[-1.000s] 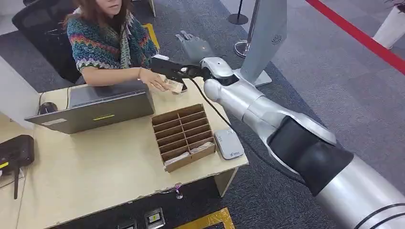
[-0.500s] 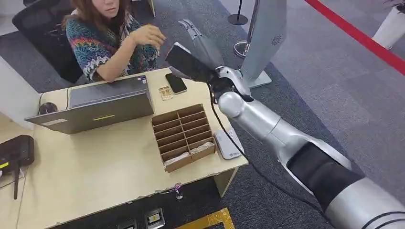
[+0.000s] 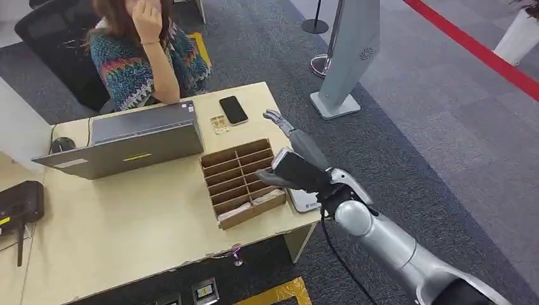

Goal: Pass the card to the sensor for recognition and then transmit it.

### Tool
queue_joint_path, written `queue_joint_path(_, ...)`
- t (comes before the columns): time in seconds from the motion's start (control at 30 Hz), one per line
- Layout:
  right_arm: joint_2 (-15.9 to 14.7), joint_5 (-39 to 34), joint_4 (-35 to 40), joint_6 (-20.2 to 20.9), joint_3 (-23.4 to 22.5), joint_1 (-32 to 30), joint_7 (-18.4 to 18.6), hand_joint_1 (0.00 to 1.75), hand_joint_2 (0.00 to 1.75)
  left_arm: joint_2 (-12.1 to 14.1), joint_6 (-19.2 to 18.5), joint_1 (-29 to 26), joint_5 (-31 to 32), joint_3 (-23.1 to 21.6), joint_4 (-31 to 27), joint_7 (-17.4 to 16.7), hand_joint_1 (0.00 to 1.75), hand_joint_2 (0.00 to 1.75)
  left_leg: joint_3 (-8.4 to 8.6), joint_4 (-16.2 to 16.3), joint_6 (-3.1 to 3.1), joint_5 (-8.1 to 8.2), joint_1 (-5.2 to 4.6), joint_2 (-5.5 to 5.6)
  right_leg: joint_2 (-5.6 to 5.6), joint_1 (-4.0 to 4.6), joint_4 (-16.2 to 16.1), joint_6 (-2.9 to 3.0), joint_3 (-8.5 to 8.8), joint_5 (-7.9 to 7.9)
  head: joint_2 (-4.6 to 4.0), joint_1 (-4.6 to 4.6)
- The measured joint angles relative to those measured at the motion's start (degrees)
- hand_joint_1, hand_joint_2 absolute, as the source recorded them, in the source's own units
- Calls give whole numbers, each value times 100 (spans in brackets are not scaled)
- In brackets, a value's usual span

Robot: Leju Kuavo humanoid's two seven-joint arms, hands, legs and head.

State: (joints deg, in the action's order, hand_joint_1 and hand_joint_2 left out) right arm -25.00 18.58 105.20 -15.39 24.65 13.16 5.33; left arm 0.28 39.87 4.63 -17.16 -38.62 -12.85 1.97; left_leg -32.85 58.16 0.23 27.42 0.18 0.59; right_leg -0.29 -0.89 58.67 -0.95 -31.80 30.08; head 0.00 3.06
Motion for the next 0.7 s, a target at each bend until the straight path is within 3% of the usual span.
queue_joint_path(0.17,-31,278,262,302,-218,-489,131,0,175,31,-24,1,37,2,2,0,0,0,2,-1,0,0,0,-9,4,0,0,0,0,0,0,0)
queue_joint_path(0.37,-31,1550,358,1179,-179,-663,925,0,175,48,-52,2,24,2,2,-24,0,0,1,-1,0,-1,0,-9,6,0,1,0,1,0,0,0)
queue_joint_path(0.57,-74,2733,404,1949,153,-579,1534,0,175,48,-68,5,24,2,2,-116,0,0,-1,-1,0,-1,0,-8,9,0,1,0,2,0,0,0)
queue_joint_path(0.7,-79,3406,406,2188,464,-435,1795,0,175,46,-50,8,22,2,0,-120,0,0,0,-1,0,-1,0,-8,9,0,1,0,1,0,0,0)
